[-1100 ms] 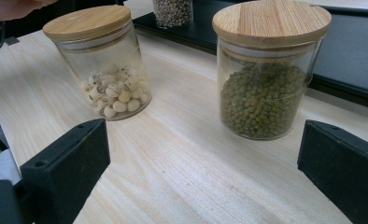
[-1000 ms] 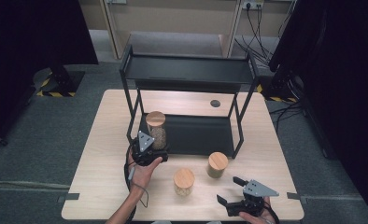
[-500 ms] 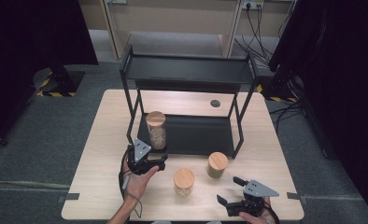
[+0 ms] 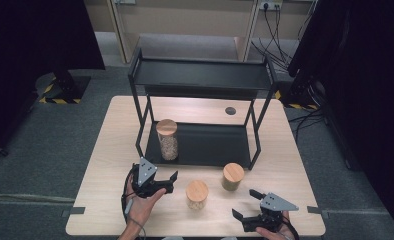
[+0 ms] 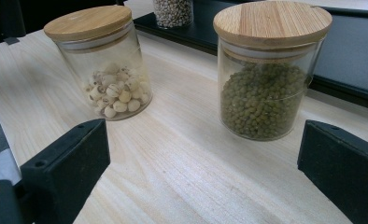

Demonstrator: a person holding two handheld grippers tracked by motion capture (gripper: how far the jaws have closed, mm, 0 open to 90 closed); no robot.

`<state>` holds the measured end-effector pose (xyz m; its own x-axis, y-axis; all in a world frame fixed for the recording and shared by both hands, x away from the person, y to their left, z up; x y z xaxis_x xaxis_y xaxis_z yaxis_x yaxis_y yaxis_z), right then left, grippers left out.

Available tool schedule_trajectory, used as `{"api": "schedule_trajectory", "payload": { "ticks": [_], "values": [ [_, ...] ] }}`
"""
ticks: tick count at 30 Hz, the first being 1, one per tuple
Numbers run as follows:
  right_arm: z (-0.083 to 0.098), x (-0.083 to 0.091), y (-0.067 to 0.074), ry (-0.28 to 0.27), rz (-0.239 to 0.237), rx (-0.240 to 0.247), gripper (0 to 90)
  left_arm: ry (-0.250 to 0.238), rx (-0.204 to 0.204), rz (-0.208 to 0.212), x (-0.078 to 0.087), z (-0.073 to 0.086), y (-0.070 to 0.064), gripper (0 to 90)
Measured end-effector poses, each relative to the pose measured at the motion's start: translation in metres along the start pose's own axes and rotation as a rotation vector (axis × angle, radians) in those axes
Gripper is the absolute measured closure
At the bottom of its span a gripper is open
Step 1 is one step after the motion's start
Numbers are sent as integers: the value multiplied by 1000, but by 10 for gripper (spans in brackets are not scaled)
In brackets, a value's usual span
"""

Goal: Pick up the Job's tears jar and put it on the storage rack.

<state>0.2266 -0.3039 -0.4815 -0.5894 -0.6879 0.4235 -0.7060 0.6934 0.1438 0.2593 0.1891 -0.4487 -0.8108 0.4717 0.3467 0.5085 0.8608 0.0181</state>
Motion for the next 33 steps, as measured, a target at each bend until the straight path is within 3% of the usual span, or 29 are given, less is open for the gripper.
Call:
{"api": "schedule_trajectory", "payload": {
  "ticks": [19,33],
  "values": [
    [0,0,1,-2,1,0,27,-36,13,34,23,17,-7,32],
    [0,0,1,-1,2,1,27,-31,17,47,37,32,-14,32]
  ]
}}
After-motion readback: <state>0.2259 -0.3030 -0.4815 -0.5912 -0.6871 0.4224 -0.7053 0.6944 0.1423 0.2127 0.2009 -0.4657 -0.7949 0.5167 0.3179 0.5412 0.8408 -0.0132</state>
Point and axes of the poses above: each handheld gripper's, and its own axes: x roughly backward along the jaws, z roughly out of its underside, y roughly to its left, the point moved 5 cm from there along -x, roughly forward along the jaws, and after that the axes turned 2 degrees about -x, right-handed, at the moved point
